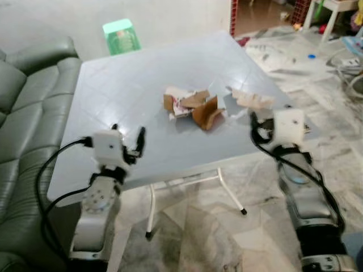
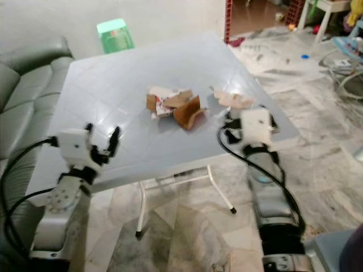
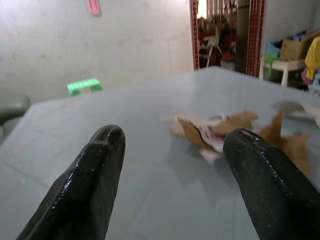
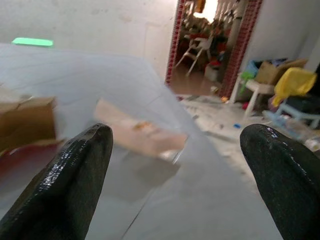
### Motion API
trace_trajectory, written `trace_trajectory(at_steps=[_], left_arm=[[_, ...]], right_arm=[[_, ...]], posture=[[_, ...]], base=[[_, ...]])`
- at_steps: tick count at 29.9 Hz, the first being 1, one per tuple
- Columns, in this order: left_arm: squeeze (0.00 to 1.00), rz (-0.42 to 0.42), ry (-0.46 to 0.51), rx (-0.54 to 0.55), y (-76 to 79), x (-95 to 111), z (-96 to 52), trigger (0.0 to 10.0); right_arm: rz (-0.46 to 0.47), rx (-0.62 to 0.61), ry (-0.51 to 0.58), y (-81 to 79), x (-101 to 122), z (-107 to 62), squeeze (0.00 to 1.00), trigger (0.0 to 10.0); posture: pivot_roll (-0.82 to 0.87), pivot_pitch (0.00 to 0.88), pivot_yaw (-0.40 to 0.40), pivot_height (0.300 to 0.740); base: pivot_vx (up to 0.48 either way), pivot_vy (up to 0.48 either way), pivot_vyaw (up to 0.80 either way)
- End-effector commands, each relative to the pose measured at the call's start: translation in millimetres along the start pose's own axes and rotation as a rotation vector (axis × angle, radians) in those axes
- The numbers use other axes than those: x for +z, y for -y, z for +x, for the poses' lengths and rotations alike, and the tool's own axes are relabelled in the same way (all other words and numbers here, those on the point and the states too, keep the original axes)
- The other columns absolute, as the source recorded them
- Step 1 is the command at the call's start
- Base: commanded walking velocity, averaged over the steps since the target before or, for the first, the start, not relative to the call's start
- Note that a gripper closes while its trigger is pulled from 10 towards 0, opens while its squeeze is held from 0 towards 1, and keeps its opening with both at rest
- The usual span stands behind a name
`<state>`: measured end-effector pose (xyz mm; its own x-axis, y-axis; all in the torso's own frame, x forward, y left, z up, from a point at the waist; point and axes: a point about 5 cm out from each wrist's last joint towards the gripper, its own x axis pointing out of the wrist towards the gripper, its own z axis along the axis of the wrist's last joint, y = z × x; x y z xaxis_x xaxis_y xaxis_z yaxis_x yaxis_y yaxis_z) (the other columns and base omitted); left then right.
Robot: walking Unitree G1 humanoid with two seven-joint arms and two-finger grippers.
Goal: Picking trash to rubbish bin
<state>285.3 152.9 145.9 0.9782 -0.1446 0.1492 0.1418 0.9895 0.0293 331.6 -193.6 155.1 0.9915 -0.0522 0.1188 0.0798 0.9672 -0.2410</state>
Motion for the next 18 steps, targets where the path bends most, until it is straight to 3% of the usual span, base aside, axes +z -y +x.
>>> trace_trajectory(at_steps=[1,5,10,13,18], left_arm=[[0.0,0.026,-0.018,0.025,-11.3,0,-3.6,10.0],[0.0,0.022,-0.043,0.001,-9.7,-4,-6.2,10.0],[0.0,-0.008,-0.082,-0.166,11.8,-9,-9.2,10.0],[0.0,0.019,-0.073,-0.228,20.7,-7,-11.0,10.0],[0.0,0.025,-0.084,-0.243,22.2,-7,-15.4,10.0]], right_arm=[[0.0,0.043,-0.039,-9.2,-4,4.3,0.0,10.0],[-0.001,0.042,-0.045,-6.1,-6,4.9,0.0,10.0],[-0.028,0.057,-0.077,-5.6,-11,7.5,0.0,10.0],[-0.078,0.067,-0.105,-0.9,-17,11.0,0.0,10.0],[-0.161,0.075,-0.099,7.9,-18,17.0,0.0,10.0]], posture=[[0.03,0.072,0.088,0.74],[0.04,0.071,0.089,0.74],[0.05,0.068,0.098,0.74],[0.05,0.066,0.106,0.74],[0.07,0.066,0.116,0.74]], base=[[0.0,0.0,0.0],[0.0,0.0,0.0],[0.0,0.0,0.0],[0.0,0.0,0.0],[0.0,0.0,0.0]])
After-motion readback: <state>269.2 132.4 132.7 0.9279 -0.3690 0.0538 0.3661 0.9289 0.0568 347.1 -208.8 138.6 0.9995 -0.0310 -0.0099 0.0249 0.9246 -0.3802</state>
